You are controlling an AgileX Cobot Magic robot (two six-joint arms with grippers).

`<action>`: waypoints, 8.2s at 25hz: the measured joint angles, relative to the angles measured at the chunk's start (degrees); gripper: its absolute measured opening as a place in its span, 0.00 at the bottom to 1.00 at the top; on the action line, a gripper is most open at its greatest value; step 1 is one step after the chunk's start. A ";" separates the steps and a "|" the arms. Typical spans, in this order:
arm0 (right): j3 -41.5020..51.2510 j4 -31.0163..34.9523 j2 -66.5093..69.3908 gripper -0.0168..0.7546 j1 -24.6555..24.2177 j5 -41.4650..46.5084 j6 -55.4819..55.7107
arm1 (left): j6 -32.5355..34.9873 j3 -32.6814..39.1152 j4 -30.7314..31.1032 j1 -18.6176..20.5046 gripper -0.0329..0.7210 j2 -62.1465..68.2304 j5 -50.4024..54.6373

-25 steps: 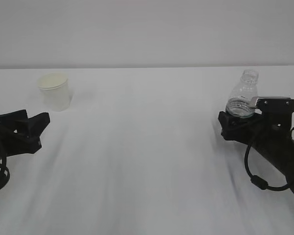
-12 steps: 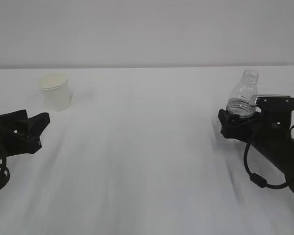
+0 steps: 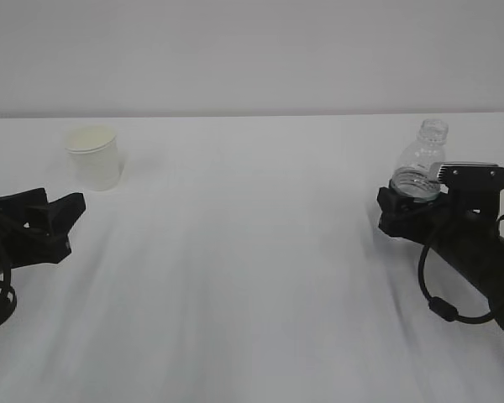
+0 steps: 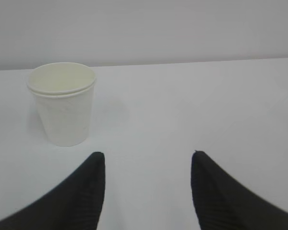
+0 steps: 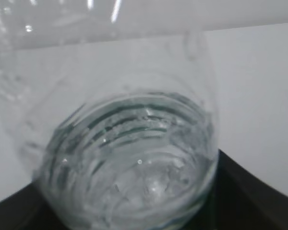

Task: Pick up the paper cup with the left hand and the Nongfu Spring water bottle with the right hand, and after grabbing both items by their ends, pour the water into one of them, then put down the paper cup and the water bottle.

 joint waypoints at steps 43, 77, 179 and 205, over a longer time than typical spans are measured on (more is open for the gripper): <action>10.38 -5.81 -11.95 0.58 0.00 1.74 -7.03 | 0.00 0.00 0.00 0.00 0.58 1.65 -0.11; 24.82 -5.78 -25.55 0.58 0.00 1.74 -10.70 | 0.00 -10.13 -5.66 0.00 0.94 12.27 -0.22; 24.82 -6.60 -25.55 0.58 0.00 1.74 -10.81 | 7.71 -52.70 -5.66 7.34 0.95 44.93 -0.09; 24.82 -6.70 -25.55 0.58 0.00 1.74 -10.81 | 7.71 -53.04 -5.66 7.34 0.90 44.93 -0.09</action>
